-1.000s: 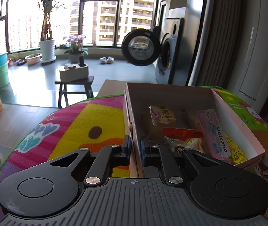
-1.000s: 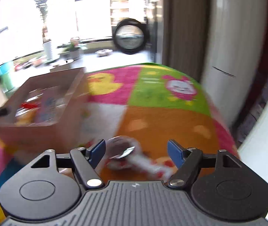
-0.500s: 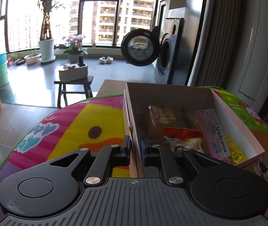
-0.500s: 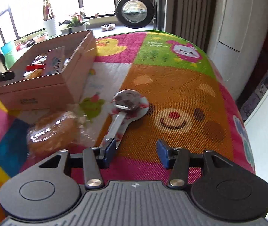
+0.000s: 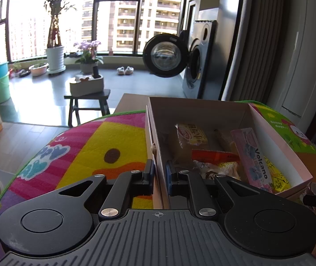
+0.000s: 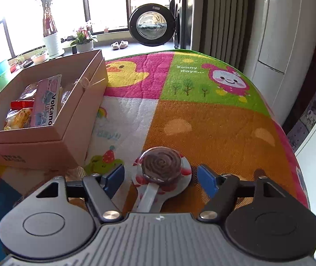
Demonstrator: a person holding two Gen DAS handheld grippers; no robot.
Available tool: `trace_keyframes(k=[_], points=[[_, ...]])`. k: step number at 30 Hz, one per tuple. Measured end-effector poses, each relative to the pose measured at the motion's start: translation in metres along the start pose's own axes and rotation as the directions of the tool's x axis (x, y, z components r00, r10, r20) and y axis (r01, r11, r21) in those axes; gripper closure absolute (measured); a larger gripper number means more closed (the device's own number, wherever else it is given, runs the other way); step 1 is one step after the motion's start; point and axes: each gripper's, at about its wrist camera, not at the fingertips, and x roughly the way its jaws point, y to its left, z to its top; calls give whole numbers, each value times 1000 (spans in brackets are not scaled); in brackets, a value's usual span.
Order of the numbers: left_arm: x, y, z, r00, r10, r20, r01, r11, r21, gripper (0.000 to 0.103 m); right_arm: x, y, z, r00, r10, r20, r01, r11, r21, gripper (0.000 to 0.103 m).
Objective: Organize objects
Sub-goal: 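Grasp the brown swirl lollipop by its stick with the right gripper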
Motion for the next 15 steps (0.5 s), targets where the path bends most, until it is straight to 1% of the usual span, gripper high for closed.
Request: trace_keyframes(k=[1,2,5,7,10,12,15], points=[[0,0,0,1000,0,0,0,1000,1,90,-1,2,0,1000,4,-3,-4,1000,-12,35],[0,-1,0,1000,0,0,0,1000,1,90,-3,6,-1,1000,-2,-1,2,999,-34,45],[0,-1,0,1000,0,0,0,1000,2,90,-13,6,-3,1000,6,-13,-7,998,-57,62],[0,0,0,1000,-3,0,3,1000,0,90,-23,3,-5,1000,12,-24,-13,998,-58,62],[0,1,0,1000,-7,2,7,1000,-4,90,-43,1,-7,1000,2,-12,-3,997,-74,62],[0,1,0,1000,-8,2,8,1000,-5,90,-60,-1,-5,1000,1,8,-1,997,-72,62],[0,1,0,1000,-11,2,11,1000,-8,89,-89,-3,10,997,36,65,-33,998,-49,63]])
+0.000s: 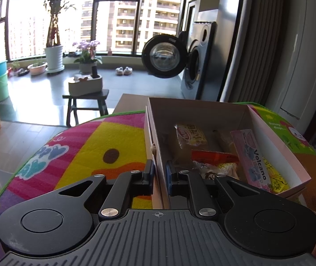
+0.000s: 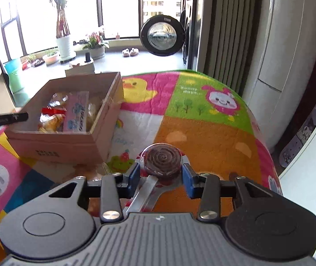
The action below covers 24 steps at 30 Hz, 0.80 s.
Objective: Organize objects
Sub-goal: 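Grasp the brown swirl lollipop by its stick with the right gripper, then carry the lollipop into the pink box and open the right gripper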
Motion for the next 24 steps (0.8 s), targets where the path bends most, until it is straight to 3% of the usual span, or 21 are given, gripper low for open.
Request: trace_keyframes(k=[5,11,15,19,24], points=[[0,0,1,1000,-4,0,4,1000,-2,89,-42,15,49,982,76,172,-75,997,-9,63],[1,0,0,1000,-7,-1,7,1000,-3,89,-41,49,99,940,209,268,-203,978,-53,63],[1,-1,0,1000,-7,0,7,1000,-4,89,-9,75,124,930,291,224,-284,957,-65,63],[2,0,0,1000,-12,0,12,1000,-5,89,38,93,137,929,345,135,-349,937,2,62],[3,-1,1,1000,-14,1,14,1000,-5,89,93,112,138,948,311,64,-311,950,-5,62]])
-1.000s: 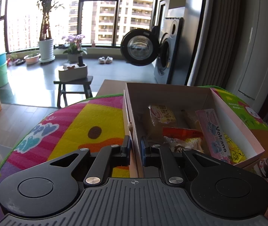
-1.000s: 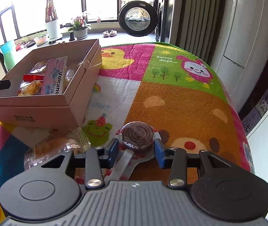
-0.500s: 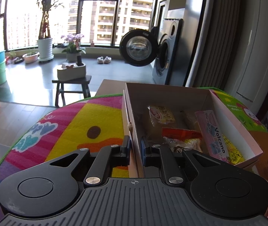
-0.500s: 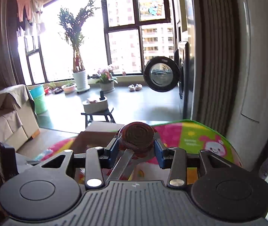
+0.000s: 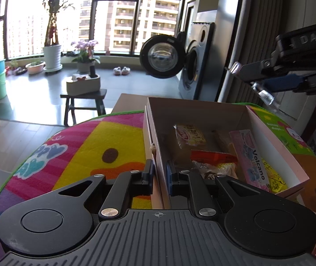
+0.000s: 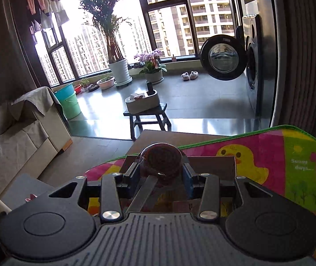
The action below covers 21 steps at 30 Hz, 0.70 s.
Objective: Organize objects
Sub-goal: 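Carry the lollipop into the pink box and open the right gripper, then reach the right gripper to the wrapped bread bun and grasp it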
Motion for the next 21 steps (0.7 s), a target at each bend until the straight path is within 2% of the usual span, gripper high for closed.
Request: trace_keyframes(k=[6,8,15,21], points=[[1,-1,0,1000,-2,2,2,1000,0,89,42,-1,-6,997,-68,-45,64,995,-73,61],[1,-2,0,1000,-4,2,4,1000,-1,89,45,-3,-7,996,-77,-47,74,995,-63,56],[2,-3,0,1000,-9,6,9,1000,-4,88,5,-23,-13,998,-63,-24,62,998,-20,43],[2,-5,1,1000,-9,6,9,1000,-9,88,-43,-19,-44,996,-89,-5,88,990,-110,27]])
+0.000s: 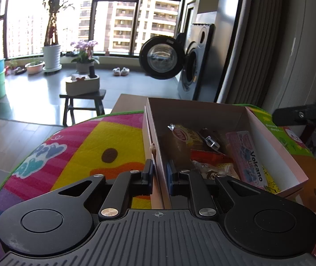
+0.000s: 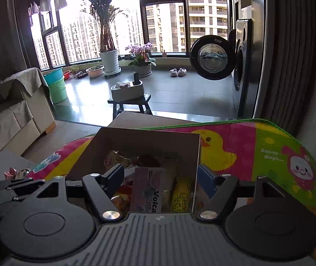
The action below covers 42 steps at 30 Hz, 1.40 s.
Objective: Organize objects
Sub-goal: 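Reach the right gripper to the wrapped bread bun and grasp it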
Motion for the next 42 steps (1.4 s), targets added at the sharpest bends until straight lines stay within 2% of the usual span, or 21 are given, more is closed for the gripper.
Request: trace_keyframes(k=[5,7,12,17,24,28,31,37,39,42], points=[[0,1,0,1000,1,0,-1,1000,1,88,-33,11,-41,998,-53,-15,51,994,-95,6],[0,1,0,1000,0,0,0,1000,0,88,-45,13,-62,997,-61,-43,56,992,-112,2],[-1,2,-1,1000,6,1,-6,1000,-2,89,-57,24,-107,987,-106,-120,87,984,-155,0],[-3,5,-2,1000,9,-1,-9,1000,-1,89,-55,25,-139,978,-110,-179,89,989,-122,0],[-6,6,-4,1000,13,-4,-13,1000,4,89,-53,10,-149,952,-250,-173,229,964,-135,0],[-7,7,-4,1000,14,-3,-14,1000,3,89,-56,-8,-151,929,-327,-173,311,943,-114,0],[-7,7,-4,1000,14,-3,-14,1000,4,89,-56,-21,-155,924,-323,-204,320,946,-51,0],[-7,7,-4,1000,15,-3,-15,1000,3,89,-56,-43,-165,945,-228,-233,264,954,140,0],[-7,7,-4,1000,15,-3,-15,1000,3,89,-56,-45,-166,949,-221,-227,260,952,162,0],[-7,7,-4,1000,14,-3,-14,1000,-1,89,-54,-41,-167,941,-242,-236,281,948,149,0]])
